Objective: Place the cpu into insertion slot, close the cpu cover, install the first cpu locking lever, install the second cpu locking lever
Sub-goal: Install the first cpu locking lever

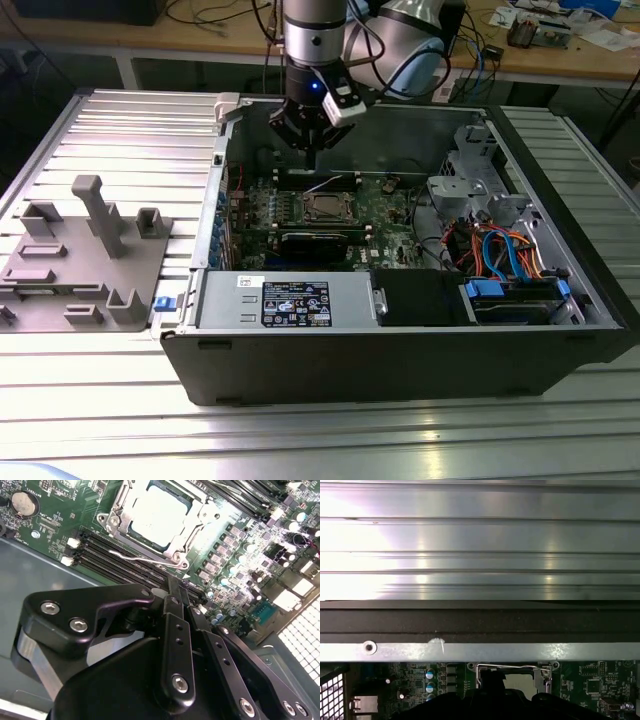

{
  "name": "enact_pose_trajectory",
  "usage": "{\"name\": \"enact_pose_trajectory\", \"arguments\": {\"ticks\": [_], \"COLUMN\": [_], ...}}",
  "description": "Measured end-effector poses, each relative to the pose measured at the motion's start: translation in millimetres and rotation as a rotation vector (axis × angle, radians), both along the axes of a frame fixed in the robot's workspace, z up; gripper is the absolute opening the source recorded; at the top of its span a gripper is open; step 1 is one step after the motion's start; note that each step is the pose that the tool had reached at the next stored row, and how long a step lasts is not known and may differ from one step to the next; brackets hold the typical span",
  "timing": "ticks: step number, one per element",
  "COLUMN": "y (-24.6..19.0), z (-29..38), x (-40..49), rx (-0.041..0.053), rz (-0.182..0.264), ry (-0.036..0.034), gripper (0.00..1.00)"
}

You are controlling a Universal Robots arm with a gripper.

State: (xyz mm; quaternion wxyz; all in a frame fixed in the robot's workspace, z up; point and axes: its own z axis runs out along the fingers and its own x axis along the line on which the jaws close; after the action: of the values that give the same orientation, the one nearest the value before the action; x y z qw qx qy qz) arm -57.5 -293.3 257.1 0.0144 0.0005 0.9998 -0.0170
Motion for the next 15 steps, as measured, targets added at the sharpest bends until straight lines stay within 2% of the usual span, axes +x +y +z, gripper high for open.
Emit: {"name": "enact_pose_trajectory", "arguments": {"ticks": [15], "y": [0.0], "z": [-2.3], "x": [9.2], "rx": [-0.0001], "rz": [0.000], "ry": [0.0026], "gripper": [0.11]}}
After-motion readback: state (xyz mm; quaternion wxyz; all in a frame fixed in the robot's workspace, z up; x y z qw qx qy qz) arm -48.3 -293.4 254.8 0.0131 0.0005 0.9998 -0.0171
